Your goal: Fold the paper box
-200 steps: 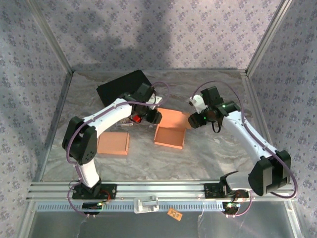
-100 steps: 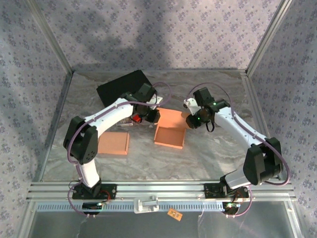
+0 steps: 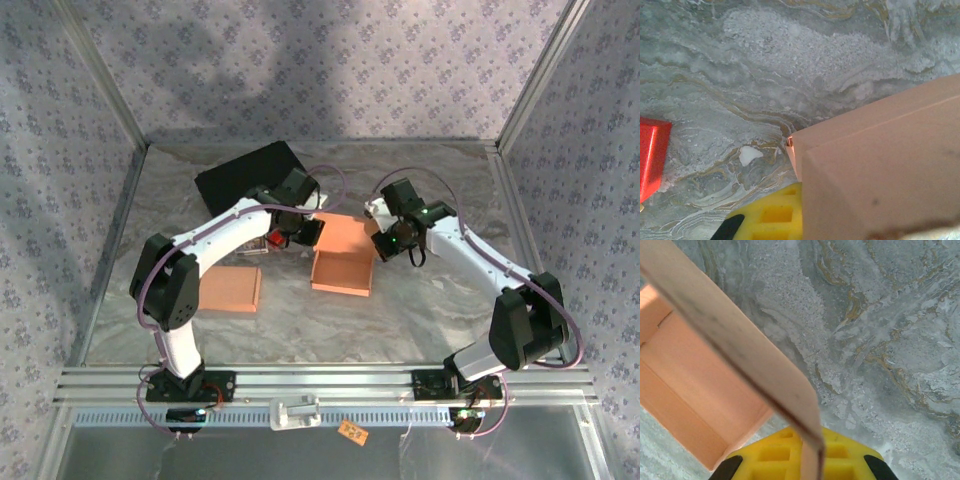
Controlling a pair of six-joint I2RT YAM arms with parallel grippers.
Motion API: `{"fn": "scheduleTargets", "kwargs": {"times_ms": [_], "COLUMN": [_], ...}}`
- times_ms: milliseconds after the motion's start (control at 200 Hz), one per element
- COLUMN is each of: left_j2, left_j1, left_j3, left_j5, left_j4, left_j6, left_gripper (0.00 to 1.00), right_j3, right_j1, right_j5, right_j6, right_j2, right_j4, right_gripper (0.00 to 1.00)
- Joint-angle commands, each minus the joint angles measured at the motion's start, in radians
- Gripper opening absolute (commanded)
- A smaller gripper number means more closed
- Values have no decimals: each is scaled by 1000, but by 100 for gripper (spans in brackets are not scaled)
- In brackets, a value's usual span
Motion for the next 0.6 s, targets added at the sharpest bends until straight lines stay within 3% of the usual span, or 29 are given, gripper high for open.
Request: {"fn": "scheduleTargets", "kwargs": {"times_ms": [0, 290, 595], "left_j2": [20, 61, 160], "left_j1": [-8, -5, 18], "left_j3": [39, 85, 156], "left_j5": [-27, -108, -124], "left_j4": [34, 122, 228], "left_j6": [-73, -184, -232], "left_gripper": [0, 0, 0], "right_j3": [21, -20, -19], "right_j1": [15, 38, 27], "right_j5": [62, 211, 273], "right_j6": [79, 280, 452], "right_j2": [-5, 5, 72], "right_j4": [56, 245, 385], "right_gripper": [0, 0, 0]}}
